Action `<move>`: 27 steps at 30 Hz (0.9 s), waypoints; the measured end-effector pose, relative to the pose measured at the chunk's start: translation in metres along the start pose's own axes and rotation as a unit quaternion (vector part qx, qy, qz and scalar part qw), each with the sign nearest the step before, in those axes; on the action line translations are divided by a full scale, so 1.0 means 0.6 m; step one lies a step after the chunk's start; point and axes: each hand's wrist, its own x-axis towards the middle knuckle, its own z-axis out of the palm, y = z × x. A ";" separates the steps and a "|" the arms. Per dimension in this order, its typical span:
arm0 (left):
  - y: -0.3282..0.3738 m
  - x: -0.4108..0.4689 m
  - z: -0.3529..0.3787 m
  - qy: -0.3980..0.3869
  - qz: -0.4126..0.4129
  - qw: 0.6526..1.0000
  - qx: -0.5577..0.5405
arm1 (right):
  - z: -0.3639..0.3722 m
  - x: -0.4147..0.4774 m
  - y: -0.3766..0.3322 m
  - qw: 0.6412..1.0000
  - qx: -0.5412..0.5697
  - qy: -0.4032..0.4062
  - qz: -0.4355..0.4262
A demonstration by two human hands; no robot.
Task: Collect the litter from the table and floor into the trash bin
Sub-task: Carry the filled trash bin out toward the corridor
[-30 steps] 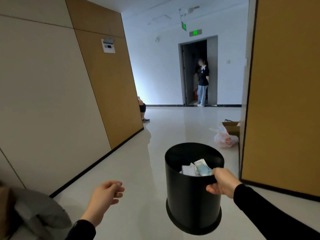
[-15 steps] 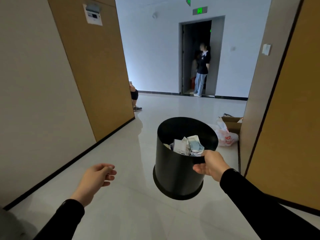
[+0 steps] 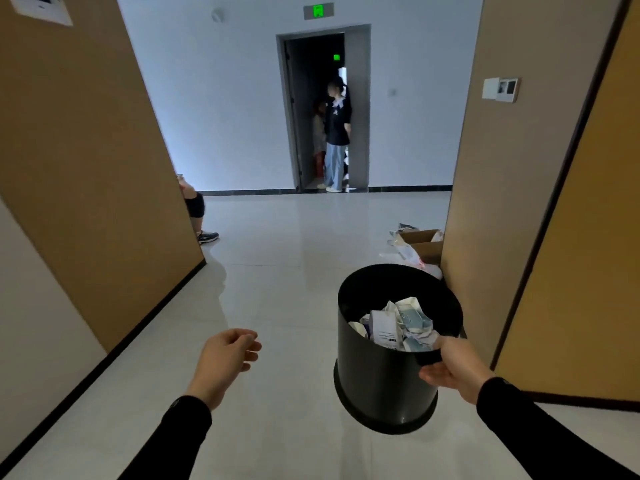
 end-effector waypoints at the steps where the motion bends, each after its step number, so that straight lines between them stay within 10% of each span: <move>1: 0.006 0.039 0.005 -0.009 -0.003 1.000 0.004 | 0.013 0.022 -0.012 1.000 0.000 0.007 0.004; 27: 0.216 1.052 0.358 -0.120 0.050 0.991 0.025 | 0.252 0.826 -0.473 0.994 0.063 0.090 -0.027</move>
